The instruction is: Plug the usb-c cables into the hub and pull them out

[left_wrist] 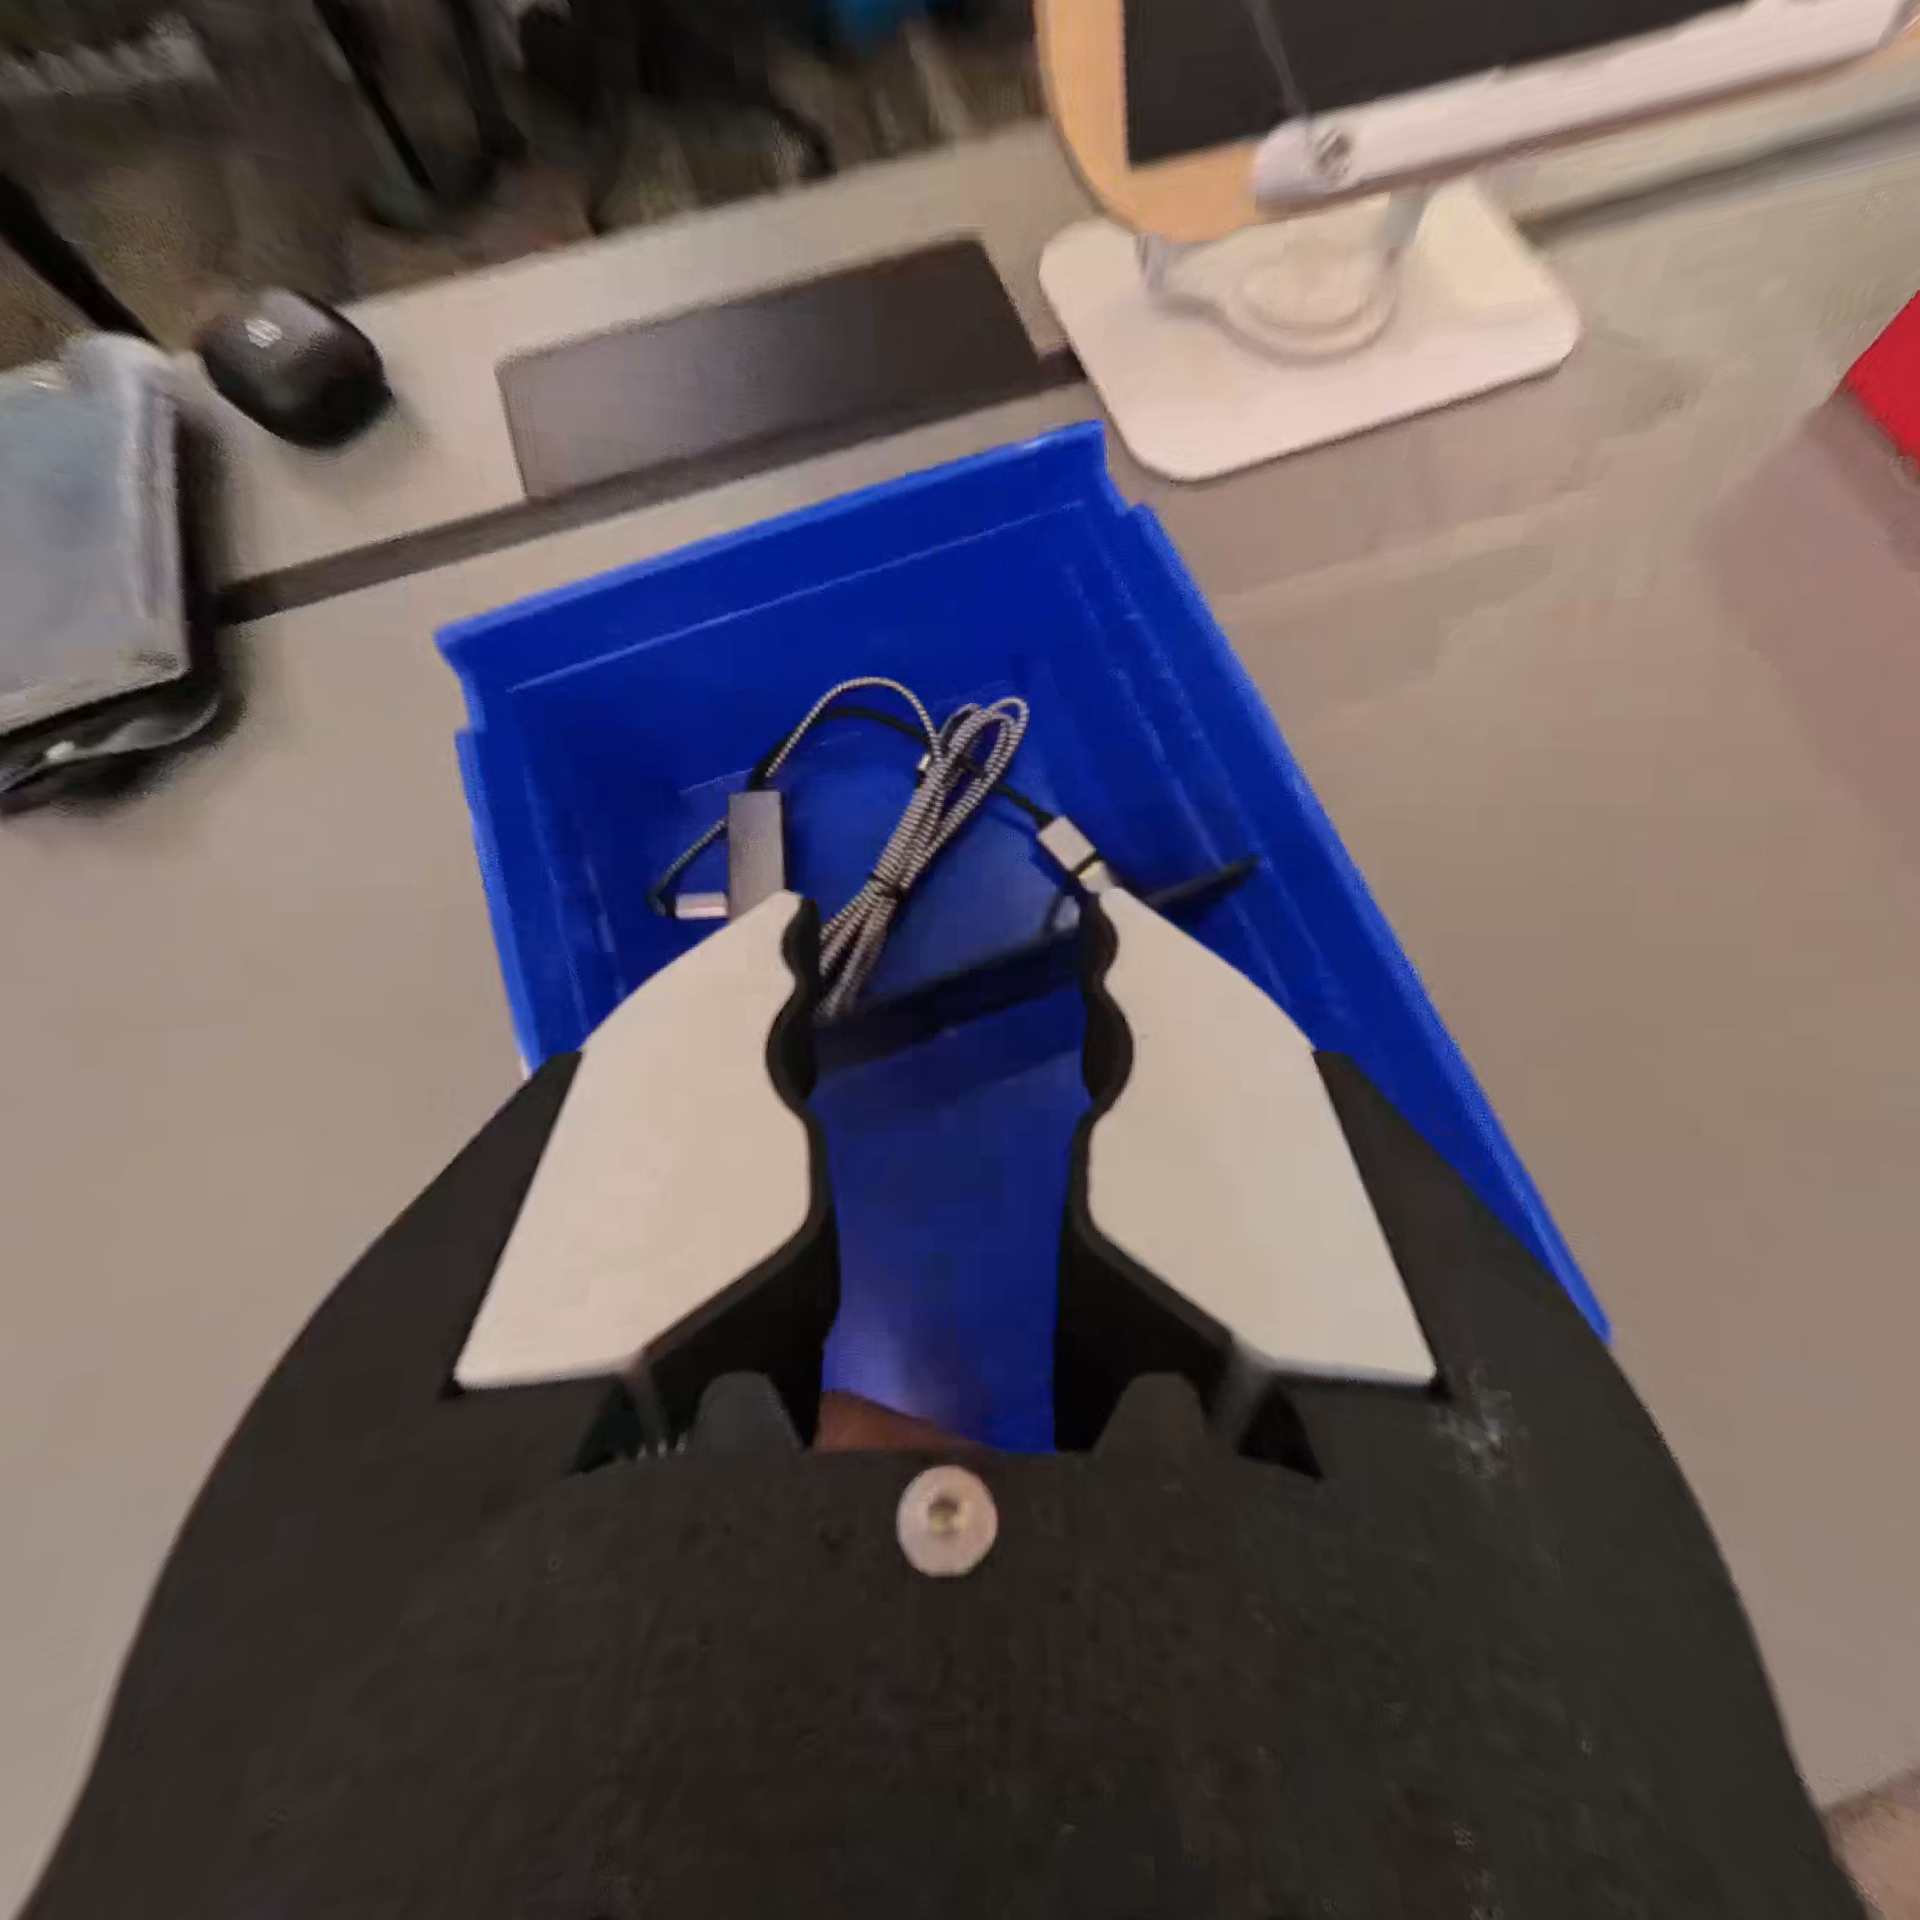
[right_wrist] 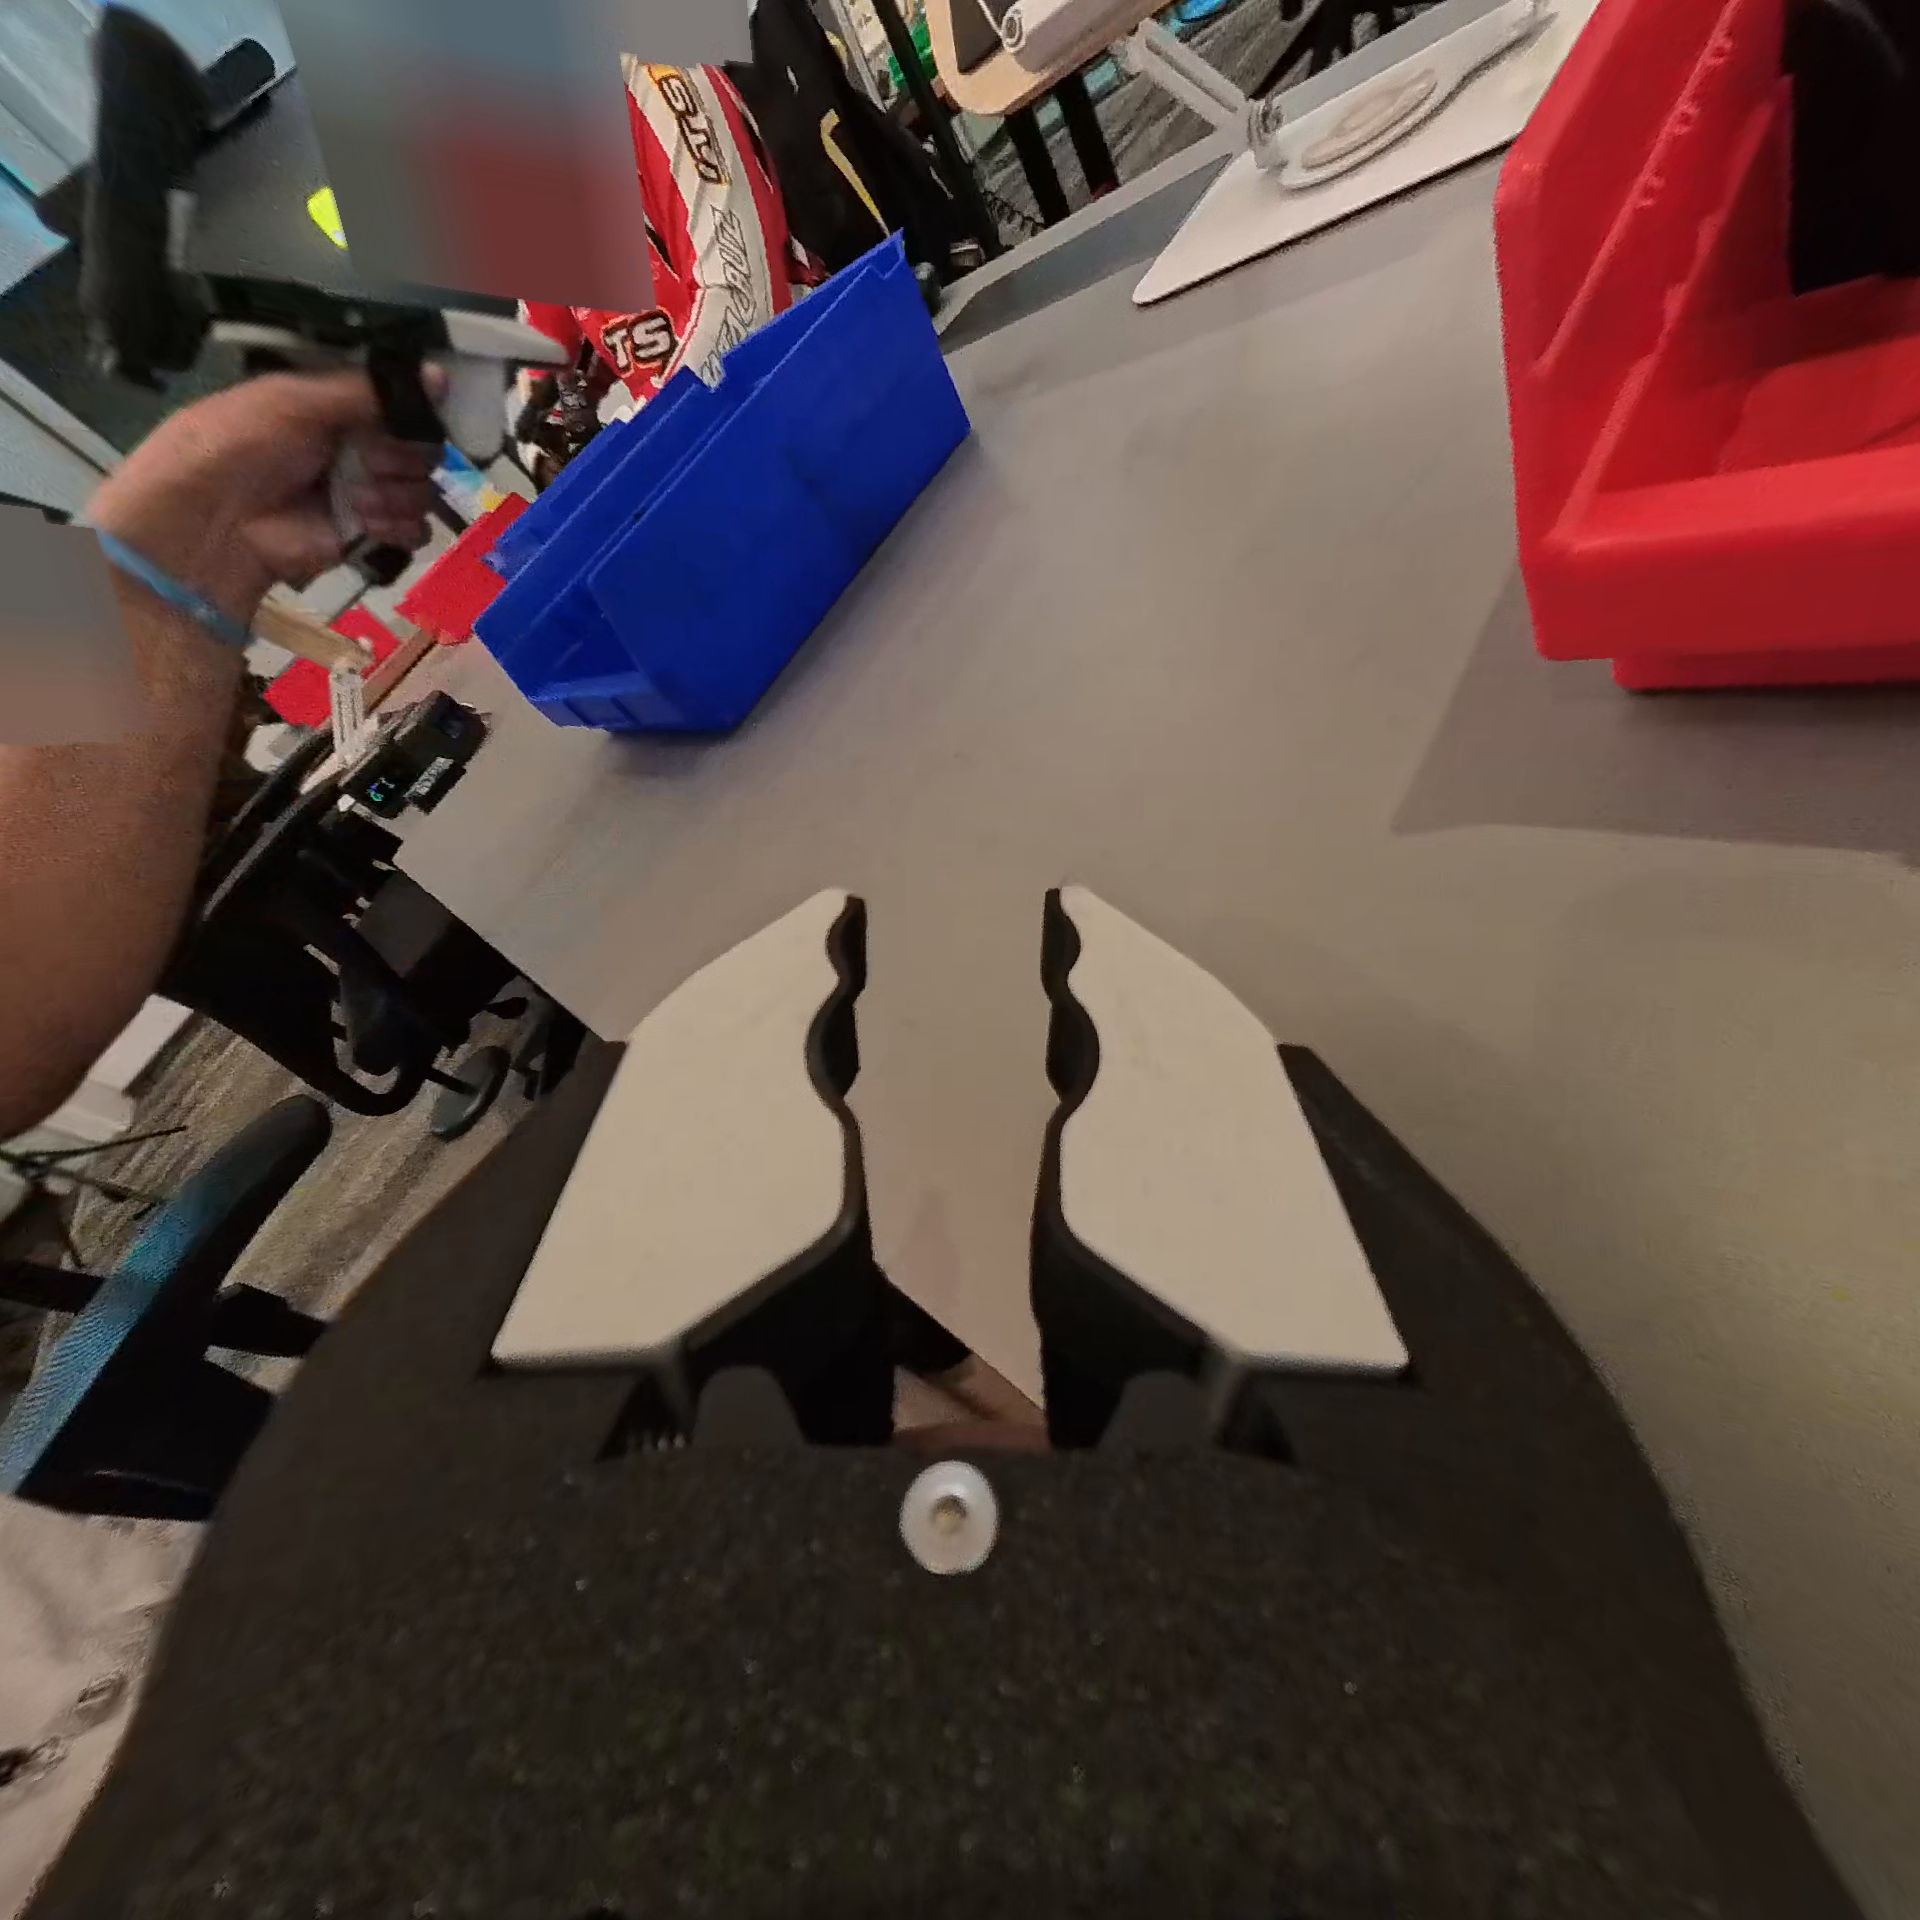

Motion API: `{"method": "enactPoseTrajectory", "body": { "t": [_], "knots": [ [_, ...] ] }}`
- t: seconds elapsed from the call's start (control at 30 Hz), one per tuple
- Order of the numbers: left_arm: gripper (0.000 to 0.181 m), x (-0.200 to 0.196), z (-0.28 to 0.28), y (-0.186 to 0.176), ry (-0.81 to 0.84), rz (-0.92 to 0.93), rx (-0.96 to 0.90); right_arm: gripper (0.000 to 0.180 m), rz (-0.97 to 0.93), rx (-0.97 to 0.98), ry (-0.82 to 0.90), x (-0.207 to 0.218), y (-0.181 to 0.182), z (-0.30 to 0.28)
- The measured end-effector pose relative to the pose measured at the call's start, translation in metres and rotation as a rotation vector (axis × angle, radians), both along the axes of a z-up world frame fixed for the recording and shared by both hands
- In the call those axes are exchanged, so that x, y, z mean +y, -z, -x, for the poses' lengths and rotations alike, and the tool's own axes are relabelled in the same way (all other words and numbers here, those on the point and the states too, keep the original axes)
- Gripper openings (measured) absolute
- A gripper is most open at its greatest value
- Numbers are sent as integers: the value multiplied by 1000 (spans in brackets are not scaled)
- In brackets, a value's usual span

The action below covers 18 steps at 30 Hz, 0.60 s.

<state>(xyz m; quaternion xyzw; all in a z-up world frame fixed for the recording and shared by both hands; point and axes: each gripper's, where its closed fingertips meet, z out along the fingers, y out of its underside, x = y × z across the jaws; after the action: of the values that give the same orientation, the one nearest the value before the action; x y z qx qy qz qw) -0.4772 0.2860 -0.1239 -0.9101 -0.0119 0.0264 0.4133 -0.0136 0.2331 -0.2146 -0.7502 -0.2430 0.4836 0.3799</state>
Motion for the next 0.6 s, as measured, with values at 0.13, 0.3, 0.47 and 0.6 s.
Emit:
{"method": "enactPoseTrajectory", "body": {
  "t": [0.13, 0.3, 0.47, 0.6],
  "knots": [
    [55, 51, 41, 62, 54, 434, -18, 32, 36, 28, -29, -3, 0, 5],
    [57, 69, 77, 130, -49, 700, 69, 32, 17, 3, -39, -5, 2, 3],
    [40, 62, 85, 155, -96, 758, 71, 32, 19, -7, -37, -7, 5, -3],
    [25, 58, 84, 155, -78, 765, 108, 32, 36, 6, -45, -7, 5, -3]
  ]
}}
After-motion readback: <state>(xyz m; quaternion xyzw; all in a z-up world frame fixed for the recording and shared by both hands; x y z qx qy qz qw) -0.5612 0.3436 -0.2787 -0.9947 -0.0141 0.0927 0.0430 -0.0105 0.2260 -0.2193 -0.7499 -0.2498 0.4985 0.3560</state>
